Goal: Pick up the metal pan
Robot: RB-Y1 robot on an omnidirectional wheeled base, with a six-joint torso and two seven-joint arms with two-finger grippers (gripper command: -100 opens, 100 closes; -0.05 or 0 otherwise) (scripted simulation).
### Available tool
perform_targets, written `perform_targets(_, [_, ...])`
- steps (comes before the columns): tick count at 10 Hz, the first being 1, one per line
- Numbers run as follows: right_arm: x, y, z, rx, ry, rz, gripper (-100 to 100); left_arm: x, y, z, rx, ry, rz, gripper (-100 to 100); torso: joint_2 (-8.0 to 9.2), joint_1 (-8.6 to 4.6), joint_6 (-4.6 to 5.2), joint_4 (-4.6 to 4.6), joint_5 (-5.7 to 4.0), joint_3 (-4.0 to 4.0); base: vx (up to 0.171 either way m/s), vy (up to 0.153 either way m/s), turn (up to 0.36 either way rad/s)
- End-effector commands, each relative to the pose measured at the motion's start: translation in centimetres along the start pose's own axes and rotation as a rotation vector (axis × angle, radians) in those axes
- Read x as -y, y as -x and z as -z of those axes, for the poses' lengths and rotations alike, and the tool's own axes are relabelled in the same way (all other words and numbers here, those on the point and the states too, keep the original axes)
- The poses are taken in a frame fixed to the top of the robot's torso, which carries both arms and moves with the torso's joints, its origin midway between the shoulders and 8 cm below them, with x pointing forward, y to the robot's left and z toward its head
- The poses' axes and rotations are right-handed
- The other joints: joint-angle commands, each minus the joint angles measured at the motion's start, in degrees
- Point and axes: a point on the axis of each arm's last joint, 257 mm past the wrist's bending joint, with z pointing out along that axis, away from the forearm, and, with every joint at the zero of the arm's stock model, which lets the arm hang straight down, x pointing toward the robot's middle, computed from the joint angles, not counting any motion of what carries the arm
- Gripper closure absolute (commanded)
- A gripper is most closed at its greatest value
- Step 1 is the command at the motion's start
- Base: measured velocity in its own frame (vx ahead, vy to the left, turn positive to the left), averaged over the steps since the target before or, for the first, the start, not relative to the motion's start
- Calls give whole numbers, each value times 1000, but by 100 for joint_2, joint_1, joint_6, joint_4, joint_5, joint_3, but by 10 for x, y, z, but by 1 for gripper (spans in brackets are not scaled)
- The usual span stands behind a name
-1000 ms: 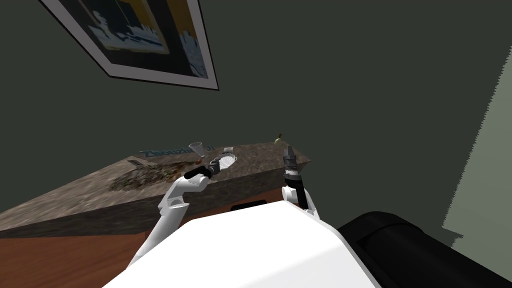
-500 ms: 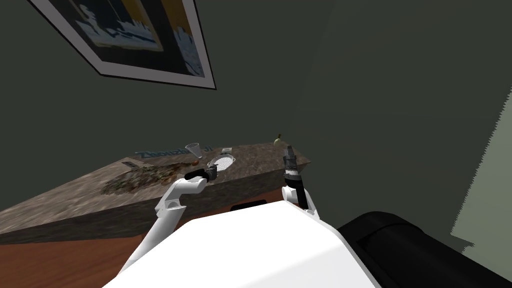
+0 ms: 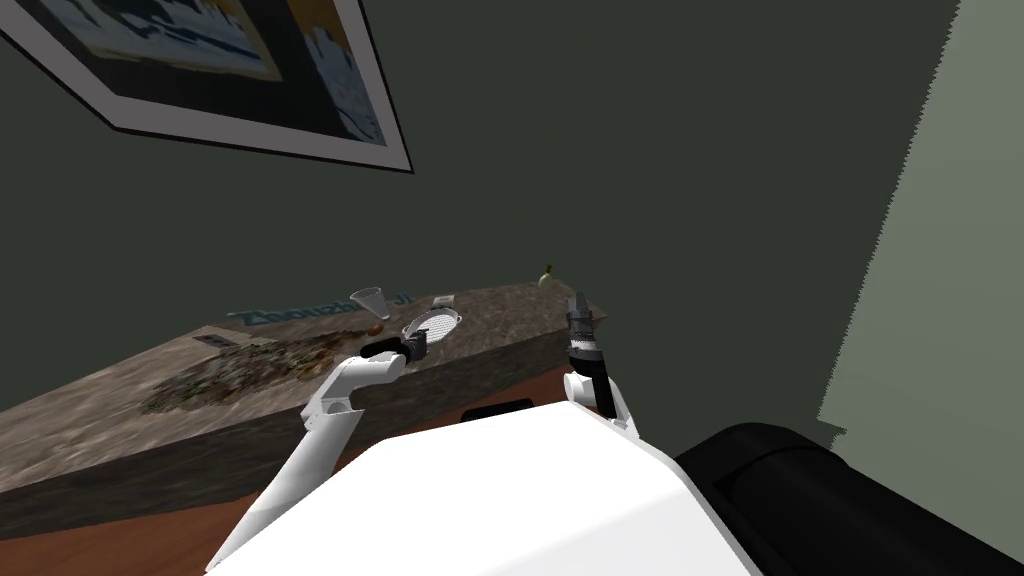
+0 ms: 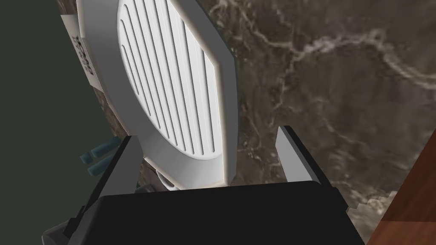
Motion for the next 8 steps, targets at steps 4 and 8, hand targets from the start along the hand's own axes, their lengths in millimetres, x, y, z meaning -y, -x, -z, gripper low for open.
perform_targets(4, [0, 0, 0, 0, 0, 0, 0, -2, 47, -11, 53, 13, 39, -100, -8, 3, 4, -2, 1, -5, -63, -33, -148])
perform_targets(8, [0, 0, 0, 0, 0, 0, 0, 15, 110, -15, 113, -16, 95, -100, -5, 6, 3, -1, 1, -3, -73, -42, -208])
